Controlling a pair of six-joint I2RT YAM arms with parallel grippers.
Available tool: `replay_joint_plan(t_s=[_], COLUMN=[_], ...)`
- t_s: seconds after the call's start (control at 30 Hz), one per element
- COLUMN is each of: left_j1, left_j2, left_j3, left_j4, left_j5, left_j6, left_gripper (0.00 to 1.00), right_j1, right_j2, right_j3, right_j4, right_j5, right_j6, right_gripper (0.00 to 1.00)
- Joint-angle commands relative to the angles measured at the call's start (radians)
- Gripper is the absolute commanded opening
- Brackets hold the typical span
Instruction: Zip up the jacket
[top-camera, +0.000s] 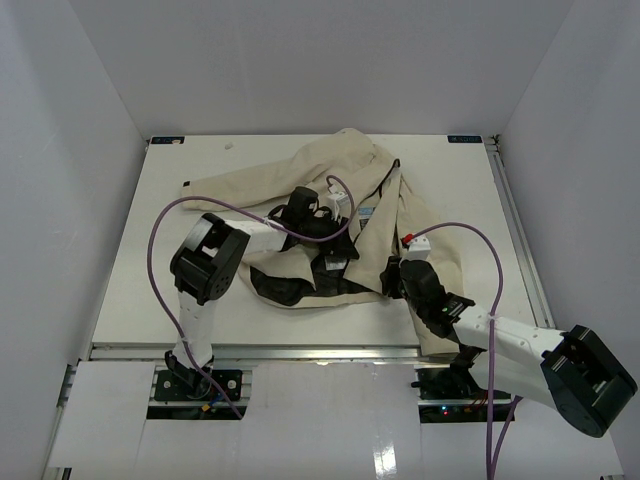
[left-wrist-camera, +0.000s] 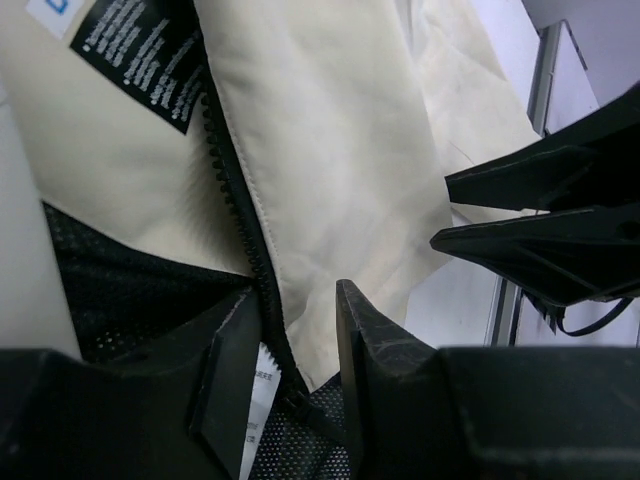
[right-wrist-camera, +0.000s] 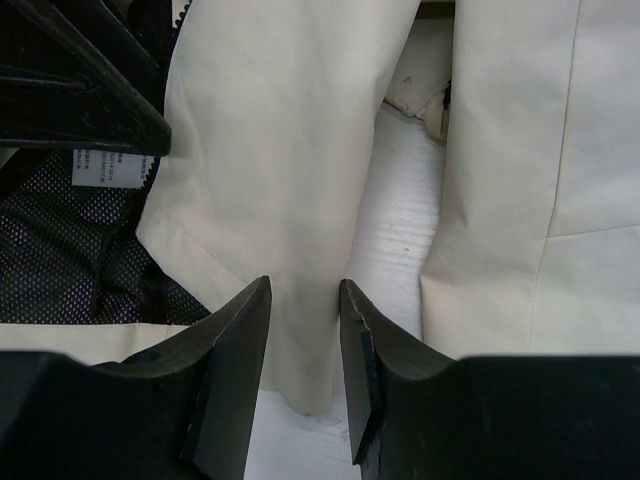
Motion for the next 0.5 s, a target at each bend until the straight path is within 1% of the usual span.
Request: replay_joint_plan(t_s=[0.0, 0.03, 0.1, 0.17, 0.27, 0.4, 0.47], left_j1=[-0.01, -0.012, -0.019, -0.031, -0.043, -0.054, -0.06], left_j2=[-0.055, -0.059, -0.061, -0.062, -0.065, -0.059, -0.057], left_j3=[-0.025, -0.029, -0.036, -0.042, -0.047, -0.039, -0.023], left_j4=[0.115, 0.128, 0.151, 0.16, 0.153, 0.131, 0.105], left_j5=[0.108, 0.123, 0.165, 0.178, 0.179, 0.19, 0.171], left_j6=[-0.055, -0.067, -0.089, -0.098, -0.089, -0.072, -0.048], left_gripper=[0.42, 0.4, 0.41, 0.42, 0.47, 0.53, 0.55], right_j1=[-0.005, -0.005, -0.004, -0.005, -0.005, -0.005, -0.005], right_j2=[0.005, 0.003, -0.006, -0.021, -0.043, -0.053, -0.051], right_j3=[0.021, 0.022, 0.026, 0.03, 0.041, 0.046, 0.047], right_j4=[0.041, 0.04, 0.031, 0.019, 0.002, -0.005, -0.006], right_j5=[0.0, -0.003, -0.003, -0.003, 0.004, 0.009, 0.011], right_j6=[-0.012, -0.012, -0.013, -0.012, -0.013, -0.016, -0.014], right_gripper=[0.41, 0.41, 0.43, 0.46, 0.49, 0.5, 0.5])
